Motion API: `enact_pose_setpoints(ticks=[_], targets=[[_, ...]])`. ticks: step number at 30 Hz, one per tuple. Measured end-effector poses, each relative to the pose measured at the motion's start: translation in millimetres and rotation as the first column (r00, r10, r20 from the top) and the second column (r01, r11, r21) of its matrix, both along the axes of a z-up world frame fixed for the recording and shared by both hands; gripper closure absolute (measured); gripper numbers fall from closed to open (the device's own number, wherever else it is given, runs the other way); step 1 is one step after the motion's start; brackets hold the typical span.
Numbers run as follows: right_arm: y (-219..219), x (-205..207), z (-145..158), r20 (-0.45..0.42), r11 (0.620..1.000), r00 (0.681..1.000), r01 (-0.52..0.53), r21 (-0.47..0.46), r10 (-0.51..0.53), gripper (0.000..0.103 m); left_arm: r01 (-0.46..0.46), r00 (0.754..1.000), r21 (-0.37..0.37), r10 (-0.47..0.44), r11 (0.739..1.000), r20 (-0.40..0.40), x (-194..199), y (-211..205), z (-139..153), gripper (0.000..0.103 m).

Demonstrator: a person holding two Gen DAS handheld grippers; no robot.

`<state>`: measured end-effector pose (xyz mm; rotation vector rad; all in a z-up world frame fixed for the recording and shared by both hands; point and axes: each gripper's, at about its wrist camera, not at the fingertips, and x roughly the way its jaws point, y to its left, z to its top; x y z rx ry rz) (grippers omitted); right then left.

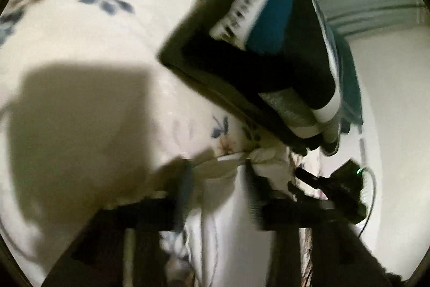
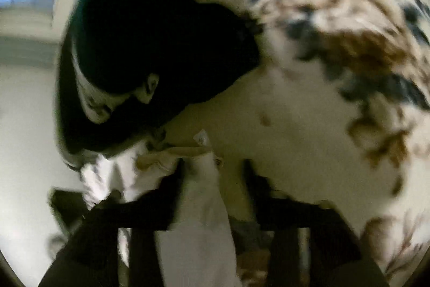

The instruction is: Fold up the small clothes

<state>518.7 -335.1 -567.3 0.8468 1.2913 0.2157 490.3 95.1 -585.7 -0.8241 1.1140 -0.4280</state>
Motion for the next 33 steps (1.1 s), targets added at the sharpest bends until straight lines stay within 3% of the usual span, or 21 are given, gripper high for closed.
enact_pose_setpoints(ticks=[3,4,9,11,13,14,15,20,26,33], targets=[[-9,0,-17,-0.032,0.991,0.998,-0.05,0.121,0.054,0.04,0.003,1.0,-0.138,-0.006,0.99,-0.023,-9,5,-16,0.041],[-6,2,-25,-0.044,0.987,0.996,-0.07,0.147,0.077,0.04,0.014,0.999,-0.151,-0.018,0.988,-0.028,-7,3,-19,0.041],[4,22,-37,0.003,0.957,0.989,-0.146,0.252,0.15,0.04,0.114,0.993,-0.126,-0.114,0.985,0.008,6,-17,-19,0.041],[7,24,-33,0.026,0.955,0.986,-0.165,0.245,0.163,0.04,0.148,0.989,-0.091,-0.146,0.985,0.031,14,-25,-13,0.041],[12,26,-28,0.052,0.954,0.98,-0.199,0.225,0.192,0.054,0.169,0.984,-0.049,-0.166,0.984,0.064,16,-30,-9,0.045],[14,26,-26,0.058,0.949,0.975,-0.221,0.227,0.213,0.082,0.179,0.981,-0.028,-0.176,0.983,0.084,18,-33,-6,0.08],[15,24,-22,0.065,0.948,0.973,-0.232,0.216,0.223,0.094,0.203,0.975,0.011,-0.203,0.979,0.09,18,-38,-3,0.099],[12,18,-2,0.12,0.954,0.968,-0.241,0.18,0.222,0.099,0.189,0.971,0.067,-0.197,0.98,0.135,13,-40,10,0.099],[9,-2,35,0.2,0.939,0.944,-0.297,0.173,0.262,0.099,0.165,0.968,0.067,-0.174,0.984,0.179,-9,-37,37,0.099],[18,-57,80,0.265,0.911,0.914,-0.363,0.198,0.307,0.099,0.18,0.95,0.066,-0.191,0.981,0.248,-68,-29,88,0.098]])
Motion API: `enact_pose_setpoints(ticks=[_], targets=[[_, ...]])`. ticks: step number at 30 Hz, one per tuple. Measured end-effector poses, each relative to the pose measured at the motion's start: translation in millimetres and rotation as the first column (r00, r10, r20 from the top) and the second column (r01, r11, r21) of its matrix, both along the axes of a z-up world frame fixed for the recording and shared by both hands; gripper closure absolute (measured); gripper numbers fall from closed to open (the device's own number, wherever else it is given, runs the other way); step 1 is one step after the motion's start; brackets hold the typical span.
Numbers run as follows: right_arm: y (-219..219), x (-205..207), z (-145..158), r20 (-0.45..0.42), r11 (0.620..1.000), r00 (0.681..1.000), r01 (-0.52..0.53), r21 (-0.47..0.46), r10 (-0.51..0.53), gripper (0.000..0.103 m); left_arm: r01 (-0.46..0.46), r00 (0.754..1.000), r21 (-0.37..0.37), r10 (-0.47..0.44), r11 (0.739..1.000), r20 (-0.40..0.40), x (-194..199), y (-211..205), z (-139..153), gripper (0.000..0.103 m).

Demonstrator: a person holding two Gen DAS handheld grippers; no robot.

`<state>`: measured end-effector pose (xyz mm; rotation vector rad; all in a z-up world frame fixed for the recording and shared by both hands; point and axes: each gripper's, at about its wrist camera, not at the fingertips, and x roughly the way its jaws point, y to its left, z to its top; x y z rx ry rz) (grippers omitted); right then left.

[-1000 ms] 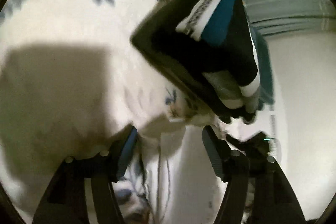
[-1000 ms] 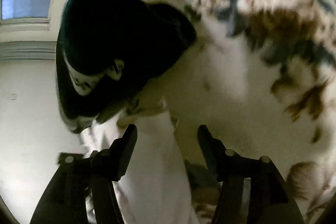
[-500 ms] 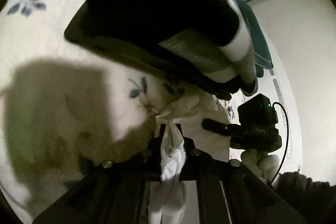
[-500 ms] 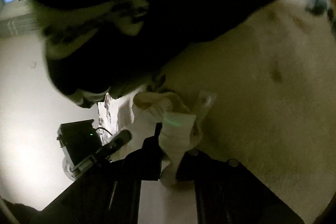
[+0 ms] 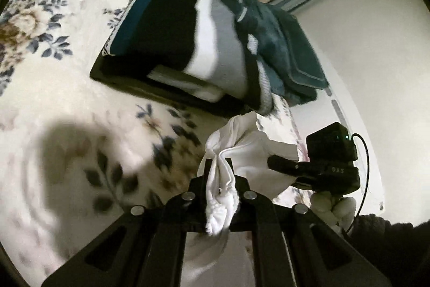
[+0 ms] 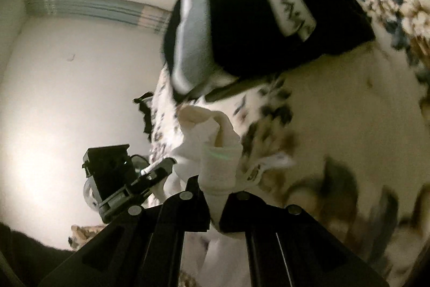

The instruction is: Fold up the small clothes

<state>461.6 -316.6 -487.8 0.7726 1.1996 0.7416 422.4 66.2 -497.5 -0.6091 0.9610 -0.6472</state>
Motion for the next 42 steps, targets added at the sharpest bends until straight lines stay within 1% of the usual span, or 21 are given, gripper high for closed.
enact_pose_setpoints(ticks=[4,5,6,7,8,9,11,13,15,18,22,24,26,27,29,30,32,35,38,40,42], targets=[[11,-59,10,-0.027,0.999,0.998,-0.049,-0.001,0.049,0.099,0.041,0.999,0.026,-0.04,0.999,-0.028,-55,-14,10,0.09],[23,-76,7,-0.048,0.997,0.996,-0.07,-0.013,0.069,0.097,0.042,0.998,0.036,-0.04,0.998,-0.047,-69,-16,9,0.08],[22,-91,7,-0.077,0.995,0.993,-0.097,-0.035,0.094,0.09,0.041,0.997,0.05,-0.037,0.998,-0.068,-82,-16,7,0.063],[24,-109,4,-0.11,0.99,0.987,-0.127,-0.058,0.12,0.084,0.041,0.995,0.062,-0.035,0.997,-0.096,-100,-13,3,0.052],[26,-125,0,-0.141,0.985,0.98,-0.152,-0.081,0.14,0.065,0.035,0.992,0.071,-0.026,0.997,-0.12,-116,-9,0,0.036],[26,-140,-3,-0.174,0.978,0.971,-0.186,-0.099,0.167,0.048,0.023,0.989,0.08,-0.011,0.997,-0.145,-133,-3,-5,0.034],[26,-173,-14,-0.255,0.96,0.941,-0.259,-0.11,0.225,0.034,0.005,0.976,0.087,0.014,0.996,-0.218,-167,9,-17,0.034],[24,-198,-22,-0.313,0.947,0.913,-0.306,-0.102,0.261,0.034,-0.02,0.957,0.114,0.052,0.993,-0.286,-197,20,-30,0.034],[21,-209,-28,-0.333,0.949,0.91,-0.298,-0.104,0.249,0.034,-0.036,0.939,0.131,0.078,0.991,-0.336,-214,24,-37,0.034],[1,-212,-21,-0.314,0.975,0.939,-0.189,-0.12,0.143,0.034,-0.061,0.939,0.15,0.108,0.987,-0.327,-213,23,-33,0.034],[-10,-201,-20,-0.249,0.991,0.967,0.017,-0.129,-0.049,0.034,-0.095,0.958,0.154,0.132,0.983,-0.255,-185,8,-20,0.034],[7,-195,-27,-0.227,0.986,0.972,0.029,-0.164,-0.066,0.034,-0.08,0.969,0.179,0.119,0.981,-0.218,-172,-6,-21,0.034],[27,-197,-35,-0.223,0.953,0.973,-0.017,-0.301,-0.053,0.034,-0.048,0.972,0.257,0.105,0.965,-0.21,-162,-22,-31,0.034],[37,-202,-44,-0.241,0.919,0.97,-0.055,-0.39,-0.045,0.036,-0.029,0.973,0.297,0.095,0.954,-0.211,-161,-29,-38,0.034],[47,-215,-58,-0.281,0.861,0.959,-0.119,-0.494,-0.029,0.042,0.034,0.96,0.38,0.075,0.925,-0.269,-167,-38,-59,0.034],[50,-224,-62,-0.296,0.84,0.955,-0.15,-0.521,-0.013,0.043,0.055,0.947,0.384,0.074,0.922,-0.314,-174,-40,-69,0.034],[45,-232,-56,-0.302,0.853,0.953,-0.169,-0.494,0.014,0.043,0.087,0.932,0.347,0.047,0.934,-0.359,-193,-37,-74,0.034],[19,-223,-41,-0.29,0.91,0.957,-0.103,-0.403,-0.021,0.042,0.06,0.949,0.308,0.042,0.949,-0.314,-197,-20,-52,0.034],[-7,-195,-43,-0.273,0.941,0.959,-0.019,-0.337,-0.078,0.032,-0.013,0.963,0.204,0.068,0.979,-0.262,-168,1,-39,0.033],[-19,-175,-57,-0.291,0.962,0.951,0.024,-0.271,-0.106,0.031,-0.024,0.964,0.128,0.056,0.992,-0.259,-136,7,-48,0.032],[-22,-155,-76,-0.321,0.985,0.94,0.064,-0.159,-0.112,0.031,-0.014,0.955,0.06,0.031,0.998,-0.294,-104,6,-73,0.032]])
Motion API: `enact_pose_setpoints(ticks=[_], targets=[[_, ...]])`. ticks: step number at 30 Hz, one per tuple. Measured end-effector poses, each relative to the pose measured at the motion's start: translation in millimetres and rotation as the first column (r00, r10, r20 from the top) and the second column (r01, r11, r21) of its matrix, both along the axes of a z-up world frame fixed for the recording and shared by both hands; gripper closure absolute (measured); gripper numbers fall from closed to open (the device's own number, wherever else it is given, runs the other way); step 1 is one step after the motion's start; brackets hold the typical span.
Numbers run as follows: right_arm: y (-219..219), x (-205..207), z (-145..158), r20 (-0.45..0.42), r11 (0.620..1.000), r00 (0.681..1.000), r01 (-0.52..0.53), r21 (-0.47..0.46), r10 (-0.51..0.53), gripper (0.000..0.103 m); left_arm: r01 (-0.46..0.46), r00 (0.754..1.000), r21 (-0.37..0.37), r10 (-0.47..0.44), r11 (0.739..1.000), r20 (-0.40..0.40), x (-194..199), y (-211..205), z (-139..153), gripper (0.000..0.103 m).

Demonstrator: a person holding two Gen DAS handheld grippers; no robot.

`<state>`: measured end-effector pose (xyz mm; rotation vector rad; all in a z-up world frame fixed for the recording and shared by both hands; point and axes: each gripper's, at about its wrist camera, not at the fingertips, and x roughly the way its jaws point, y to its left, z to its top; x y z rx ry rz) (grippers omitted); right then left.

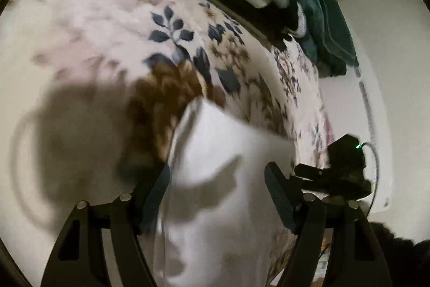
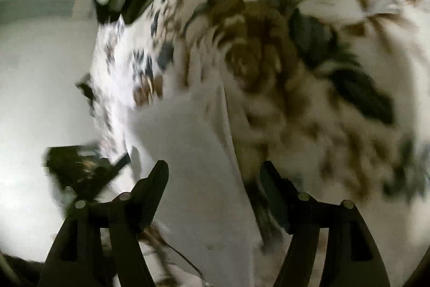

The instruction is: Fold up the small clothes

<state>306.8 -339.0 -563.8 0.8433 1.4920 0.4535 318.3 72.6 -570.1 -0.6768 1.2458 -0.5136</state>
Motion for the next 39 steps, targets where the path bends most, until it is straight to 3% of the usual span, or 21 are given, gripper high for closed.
enact_pose_setpoints(ticks=[1,4,5,7,8,9,11,15,21,23,25,26,27,28,30,34,39], targets=[[-2,7,-11,-0.004,0.997,1.0,0.028,0.075,-0.028,0.031,0.003,1.0,-0.032,-0.004,0.999,-0.022,11,-2,-11,0.032],[1,19,-37,-0.04,0.984,0.998,0.063,0.164,-0.057,0.031,-0.005,0.998,-0.128,-0.003,0.992,-0.061,30,-9,-34,0.032],[2,22,-41,-0.039,0.981,0.998,0.061,0.182,-0.055,0.031,-0.008,0.999,-0.149,0.001,0.989,-0.047,34,-11,-34,0.032],[1,23,-42,-0.013,0.977,0.998,0.057,0.207,-0.056,0.032,0.013,1.0,-0.135,-0.013,0.991,0.0,36,-19,-28,0.041],[-4,23,-36,0.008,0.975,0.998,0.055,0.216,-0.058,0.043,0.031,0.999,-0.127,-0.029,0.991,0.021,36,-23,-25,0.073],[-2,24,-33,0.02,0.976,0.999,0.044,0.213,-0.05,0.065,0.045,0.999,-0.093,-0.042,0.995,0.028,37,-28,-22,0.092],[3,25,-29,0.036,0.983,0.998,0.04,0.178,-0.047,0.081,0.033,0.999,-0.097,-0.03,0.995,0.03,41,-26,-20,0.094],[22,41,-14,0.09,0.992,0.994,0.052,0.118,-0.062,0.087,0.013,0.999,-0.094,-0.009,0.995,0.041,54,-17,-8,0.095],[22,93,6,0.151,0.992,0.982,0.102,0.076,-0.112,0.088,0.008,0.997,-0.088,-0.001,0.996,0.072,110,-17,5,0.095],[22,119,7,0.167,0.992,0.978,0.123,0.024,-0.125,0.088,0.012,0.997,-0.057,-0.007,0.998,0.079,138,-19,5,0.094],[22,140,2,0.127,0.991,0.985,0.123,-0.059,-0.115,0.087,0.027,0.998,-0.037,-0.025,0.999,0.055,160,-21,2,0.09],[23,147,-2,0.084,0.987,0.992,0.107,-0.118,-0.097,0.081,0.024,1.0,0.005,-0.024,1.0,0.02,168,-21,-1,0.082],[23,150,-4,0.045,0.983,0.995,0.092,-0.162,-0.086,0.067,0.029,1.0,0.036,-0.029,0.999,0.007,171,-20,0,0.078],[22,148,1,0.036,0.976,0.996,0.088,-0.197,-0.082,0.06,0.042,0.999,0.058,-0.042,0.997,0.011,169,-17,5,0.071],[20,137,16,0.037,0.962,0.996,0.083,-0.259,-0.076,0.047,0.027,0.999,0.095,-0.029,0.995,0.016,155,-7,15,0.041],[7,86,42,0.025,0.961,0.992,0.125,-0.248,-0.123,0.047,-0.062,0.998,0.052,0.062,0.997,-0.016,97,21,31,0.039],[0,12,33,-0.128,0.952,0.952,0.258,-0.164,-0.28,0.047,-0.144,0.987,0.024,0.145,0.989,-0.07,37,18,28,0.039]])
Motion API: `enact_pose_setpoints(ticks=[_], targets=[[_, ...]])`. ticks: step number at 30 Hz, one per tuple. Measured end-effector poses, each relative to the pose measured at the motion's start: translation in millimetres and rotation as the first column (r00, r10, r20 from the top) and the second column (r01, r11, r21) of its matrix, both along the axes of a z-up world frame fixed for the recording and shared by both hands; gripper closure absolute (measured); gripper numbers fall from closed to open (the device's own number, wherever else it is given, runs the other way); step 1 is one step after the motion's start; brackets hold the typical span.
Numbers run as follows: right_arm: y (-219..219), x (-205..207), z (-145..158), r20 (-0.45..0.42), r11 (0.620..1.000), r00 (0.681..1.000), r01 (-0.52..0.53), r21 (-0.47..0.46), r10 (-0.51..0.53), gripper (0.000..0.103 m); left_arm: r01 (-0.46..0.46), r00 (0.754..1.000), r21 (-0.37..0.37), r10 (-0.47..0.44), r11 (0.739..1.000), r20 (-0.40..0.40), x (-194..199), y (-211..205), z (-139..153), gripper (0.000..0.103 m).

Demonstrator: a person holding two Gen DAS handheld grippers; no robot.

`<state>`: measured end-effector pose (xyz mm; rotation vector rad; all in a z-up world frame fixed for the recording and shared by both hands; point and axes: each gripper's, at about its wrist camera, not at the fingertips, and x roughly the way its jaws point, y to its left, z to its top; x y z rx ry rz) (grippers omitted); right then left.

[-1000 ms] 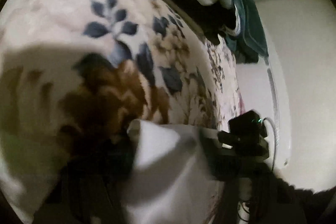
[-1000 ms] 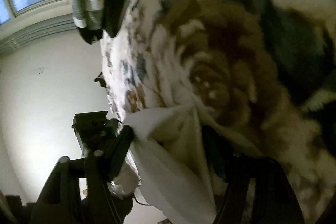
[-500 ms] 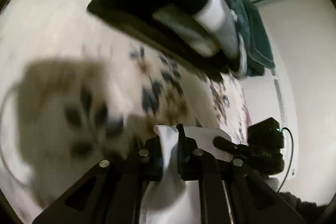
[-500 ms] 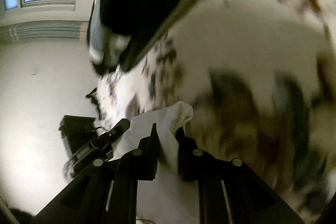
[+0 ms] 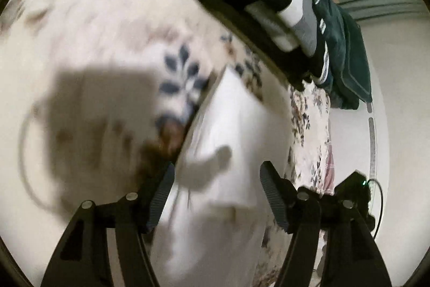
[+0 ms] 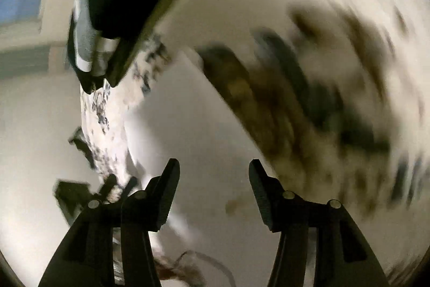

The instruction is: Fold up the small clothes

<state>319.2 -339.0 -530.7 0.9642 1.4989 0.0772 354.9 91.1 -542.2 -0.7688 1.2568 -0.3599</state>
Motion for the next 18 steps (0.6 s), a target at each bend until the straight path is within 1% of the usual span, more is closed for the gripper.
enact_pose_setpoints(ticks=[2,4,5,6,7,8,9,10,14,15,18], targets=[[1,-18,-17,-0.045,0.996,0.997,0.071,0.054,-0.068,0.047,-0.016,1.0,0.01,0.016,1.0,-0.023,-9,-8,-11,0.042],[2,-28,-34,-0.099,0.986,0.986,0.144,0.088,-0.135,0.047,-0.026,0.999,-0.009,0.026,1.0,-0.04,-6,-18,-21,0.056],[1,-31,-40,-0.112,0.98,0.98,0.176,0.092,-0.165,0.047,-0.027,0.998,0.008,0.027,1.0,-0.052,-3,-21,-25,0.073],[0,-32,-44,-0.105,0.973,0.975,0.206,0.106,-0.195,0.047,-0.029,0.998,0.02,0.03,0.999,-0.061,-1,-26,-29,0.078],[0,-31,-47,-0.095,0.968,0.972,0.227,0.108,-0.217,0.05,-0.033,0.998,0.032,0.035,0.999,-0.059,1,-27,-30,0.08],[1,-28,-49,-0.081,0.967,0.97,0.237,0.097,-0.23,0.061,-0.037,0.998,0.041,0.039,0.998,-0.049,2,-28,-29,0.09],[3,-26,-48,-0.06,0.968,0.971,0.237,0.083,-0.232,0.089,-0.036,0.999,0.043,0.038,0.998,-0.039,2,-27,-27,0.092],[5,-24,-46,-0.038,0.971,0.973,0.228,0.066,-0.226,0.096,-0.034,0.999,0.044,0.035,0.998,-0.025,1,-28,-24,0.093],[12,-16,-30,0.012,0.981,0.982,0.191,-0.028,-0.191,0.099,-0.027,1.0,0.044,0.026,0.999,0.007,-7,-18,-15,0.095],[13,-15,-29,0.008,0.983,0.984,0.179,-0.039,-0.179,0.099,-0.025,1.0,0.037,0.025,0.999,0.009,-7,-19,-14,0.095],[18,-13,-35,-0.026,0.993,0.994,0.106,-0.059,-0.108,0.099,0.001,1.0,0.075,-0.001,0.997,-0.001,-5,-21,-22,0.094]])
